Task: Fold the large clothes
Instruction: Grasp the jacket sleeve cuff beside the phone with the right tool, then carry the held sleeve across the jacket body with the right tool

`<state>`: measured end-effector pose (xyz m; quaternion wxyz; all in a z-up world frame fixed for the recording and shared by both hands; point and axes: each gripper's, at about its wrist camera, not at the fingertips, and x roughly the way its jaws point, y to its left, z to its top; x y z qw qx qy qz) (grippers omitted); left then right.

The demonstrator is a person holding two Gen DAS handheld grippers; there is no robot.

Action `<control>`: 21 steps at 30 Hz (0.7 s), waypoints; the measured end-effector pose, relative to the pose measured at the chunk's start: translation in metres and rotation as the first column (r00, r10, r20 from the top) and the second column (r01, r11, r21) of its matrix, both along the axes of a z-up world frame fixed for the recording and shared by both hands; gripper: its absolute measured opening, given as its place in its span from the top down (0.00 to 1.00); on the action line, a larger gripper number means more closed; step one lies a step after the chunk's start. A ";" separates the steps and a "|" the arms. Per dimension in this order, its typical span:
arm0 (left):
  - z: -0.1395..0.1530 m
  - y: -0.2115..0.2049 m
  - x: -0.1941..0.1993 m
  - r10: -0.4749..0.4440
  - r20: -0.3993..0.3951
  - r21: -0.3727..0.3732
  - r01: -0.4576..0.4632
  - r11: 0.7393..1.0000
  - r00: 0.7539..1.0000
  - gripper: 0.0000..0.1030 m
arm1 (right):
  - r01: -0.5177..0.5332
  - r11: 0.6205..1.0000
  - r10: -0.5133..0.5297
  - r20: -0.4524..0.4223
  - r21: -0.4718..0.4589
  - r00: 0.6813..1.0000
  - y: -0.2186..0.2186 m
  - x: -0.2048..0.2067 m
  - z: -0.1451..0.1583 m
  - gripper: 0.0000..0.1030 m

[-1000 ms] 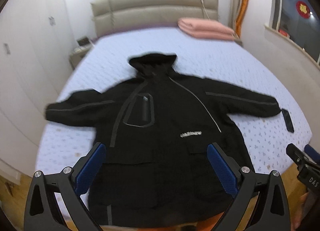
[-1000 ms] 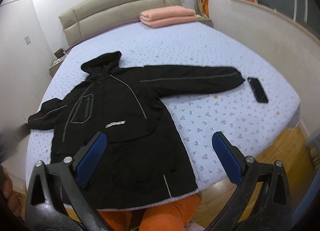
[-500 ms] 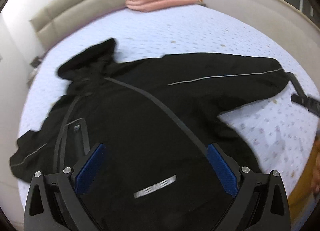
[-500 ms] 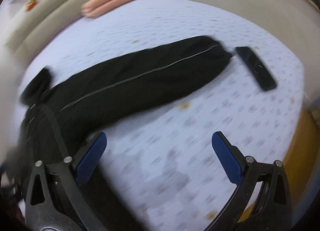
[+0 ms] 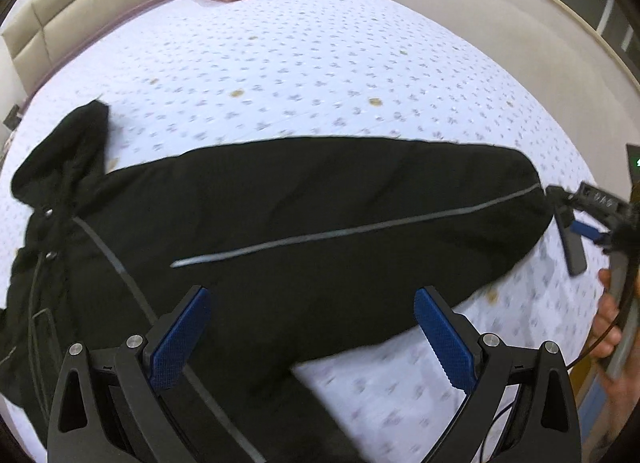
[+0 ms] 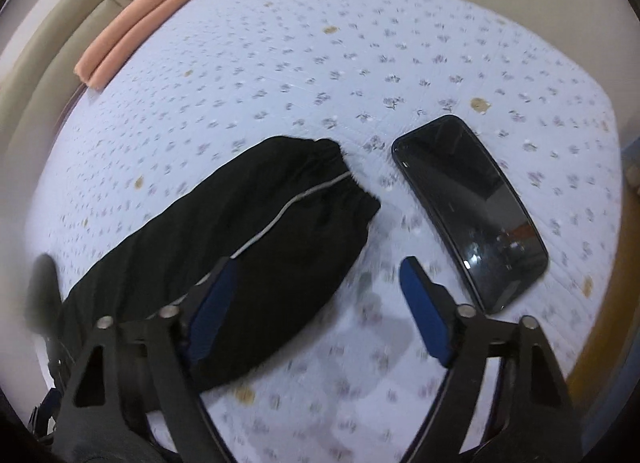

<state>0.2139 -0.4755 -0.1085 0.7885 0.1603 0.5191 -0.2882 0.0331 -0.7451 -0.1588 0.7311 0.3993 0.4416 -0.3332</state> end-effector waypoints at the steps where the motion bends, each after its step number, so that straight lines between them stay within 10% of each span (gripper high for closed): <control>1: 0.000 -0.010 0.002 -0.001 -0.002 -0.006 0.001 1.000 1.000 0.02 | -0.002 1.000 0.002 0.010 0.016 1.000 -0.006 0.002 -0.004 0.28; 12: -0.031 -0.067 0.015 -0.011 -0.075 -0.003 0.011 1.000 0.997 0.02 | -0.002 0.990 -0.007 0.064 0.143 0.998 -0.042 0.013 -0.050 0.35; 16: -0.053 -0.083 0.018 -0.005 -0.109 0.005 0.005 1.000 0.994 0.02 | -0.070 0.990 0.060 0.079 0.121 0.995 -0.039 0.025 -0.045 0.71; 21: -0.066 -0.097 0.027 -0.007 -0.117 0.014 0.009 1.000 0.993 0.05 | -0.126 0.992 0.126 0.105 -0.006 0.987 -0.034 0.020 -0.001 0.78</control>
